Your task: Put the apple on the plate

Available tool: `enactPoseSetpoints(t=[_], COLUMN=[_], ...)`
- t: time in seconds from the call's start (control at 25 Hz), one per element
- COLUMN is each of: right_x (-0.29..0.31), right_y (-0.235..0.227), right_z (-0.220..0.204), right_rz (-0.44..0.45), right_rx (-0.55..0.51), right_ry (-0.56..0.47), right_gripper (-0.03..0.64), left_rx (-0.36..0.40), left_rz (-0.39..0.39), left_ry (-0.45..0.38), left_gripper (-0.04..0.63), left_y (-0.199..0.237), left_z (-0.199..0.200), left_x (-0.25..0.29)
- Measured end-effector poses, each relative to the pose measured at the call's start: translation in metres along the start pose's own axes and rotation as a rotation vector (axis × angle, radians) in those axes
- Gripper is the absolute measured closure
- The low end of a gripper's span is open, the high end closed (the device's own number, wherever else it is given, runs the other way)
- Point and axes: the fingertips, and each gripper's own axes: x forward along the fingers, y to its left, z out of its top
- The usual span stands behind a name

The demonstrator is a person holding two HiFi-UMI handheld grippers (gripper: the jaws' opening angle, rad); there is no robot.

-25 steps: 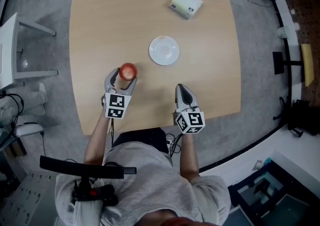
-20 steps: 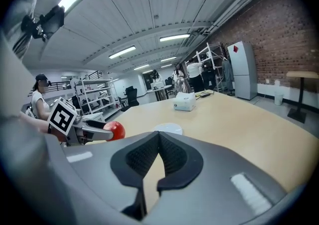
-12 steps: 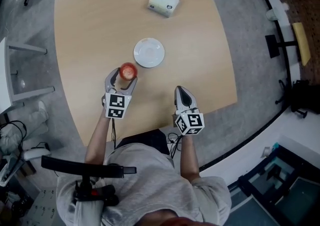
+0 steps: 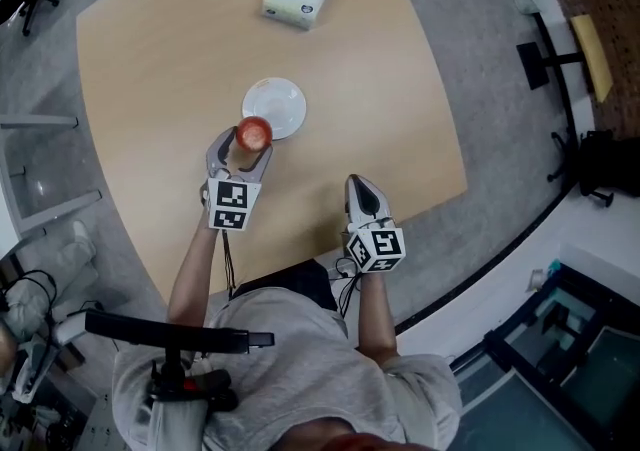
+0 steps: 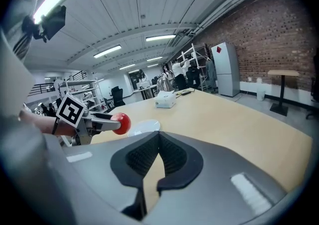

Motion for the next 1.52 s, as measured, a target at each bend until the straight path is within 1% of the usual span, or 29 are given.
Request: enactPoseSetpoints(t=[0.32,0.68,0.96,1.32,1.4,1.52], right_x=[-0.004,-0.003,-0.001,0.012,0.011,0.011], right_y=[-0.008,-0.022,-0.029,-0.035,-0.034,-0.033], right_z=[0.0,-0.009,-0.013,-0.018,-0.018,-0.018], right_rz=[-0.025,-0.056,-0.07,-0.079,-0.078,-0.078], right_rx=[0.023,0.044,0.055,0.063,0.064,0.065], right_ry=[0.004,0.026,0.041,0.05,0.052,0.052], right_gripper=[0.611,0.611,0.611,0.611,0.611,0.611], left_rx=[0.023,0.027,0.043,0.045,0.034,0.021], left_rz=[-0.023,-0.05,-0.046,-0.055,-0.061,-0.071], left_ry=[0.013,0.018,0.042,0.053,0.054,0.031], left_gripper=[0.249,0.249,0.249,0.247,0.247,0.245], left_y=[-0.005,-0.011,-0.012,-0.009,-0.01,-0.012], left_z=[0.008,0.01,0.01,0.004,0.002,0.005], left_x=[0.023,0.053,0.068,0.085,0.085,0.086])
